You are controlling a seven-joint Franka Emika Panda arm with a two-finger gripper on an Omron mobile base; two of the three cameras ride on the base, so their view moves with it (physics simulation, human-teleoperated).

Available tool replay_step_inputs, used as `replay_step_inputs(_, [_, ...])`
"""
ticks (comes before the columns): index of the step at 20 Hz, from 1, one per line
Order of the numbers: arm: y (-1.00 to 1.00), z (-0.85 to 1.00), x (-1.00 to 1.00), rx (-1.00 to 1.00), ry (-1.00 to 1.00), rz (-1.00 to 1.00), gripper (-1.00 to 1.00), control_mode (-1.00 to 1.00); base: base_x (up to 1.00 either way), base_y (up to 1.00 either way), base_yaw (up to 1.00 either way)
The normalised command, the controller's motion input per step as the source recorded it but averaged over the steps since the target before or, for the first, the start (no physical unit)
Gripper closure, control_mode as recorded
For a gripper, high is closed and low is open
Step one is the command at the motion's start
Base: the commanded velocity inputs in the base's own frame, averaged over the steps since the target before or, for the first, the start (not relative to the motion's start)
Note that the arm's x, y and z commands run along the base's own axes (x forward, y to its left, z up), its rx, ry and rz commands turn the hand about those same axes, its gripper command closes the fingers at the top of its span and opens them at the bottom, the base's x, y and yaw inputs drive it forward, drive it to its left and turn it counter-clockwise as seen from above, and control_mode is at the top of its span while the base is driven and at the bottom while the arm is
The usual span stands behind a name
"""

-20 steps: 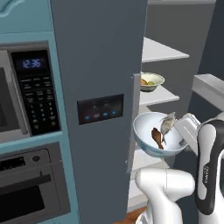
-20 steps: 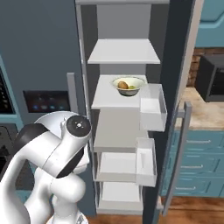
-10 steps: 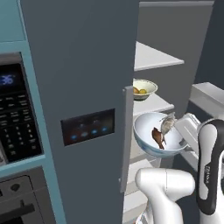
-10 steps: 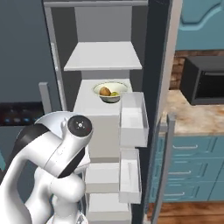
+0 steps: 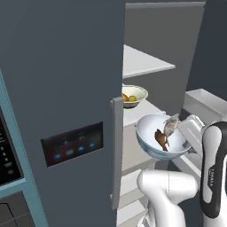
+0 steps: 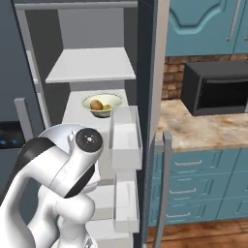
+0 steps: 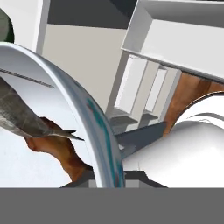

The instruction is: Place the bowl with the lemon and potato on the second highest shelf of the fridge. Place the bowl with the chicken drumstick and fish on the top shelf of the fridge.

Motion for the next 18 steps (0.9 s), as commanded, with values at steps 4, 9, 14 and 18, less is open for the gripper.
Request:
replay_step_inputs(4, [0.00,0.23,0.05,-0.05,-0.18,-0.10,1.00,-1.00,0.11,0.00,-0.04])
replay_step_inputs(9, [0.00,0.77,-0.03,-0.01,-0.26,-0.21,1.00,-1.00,0.00,0.00,0.00])
replay_step_inputs(14, [0.00,0.96,0.06,-0.04,-0.21,-0.18,1.00,-1.00,0.00,0.00,0.00])
replay_step_inputs(18, [0.00,1.00,0.15,-0.07,-0.20,-0.17,1.00,-1.00,0.00,0.00,0.00])
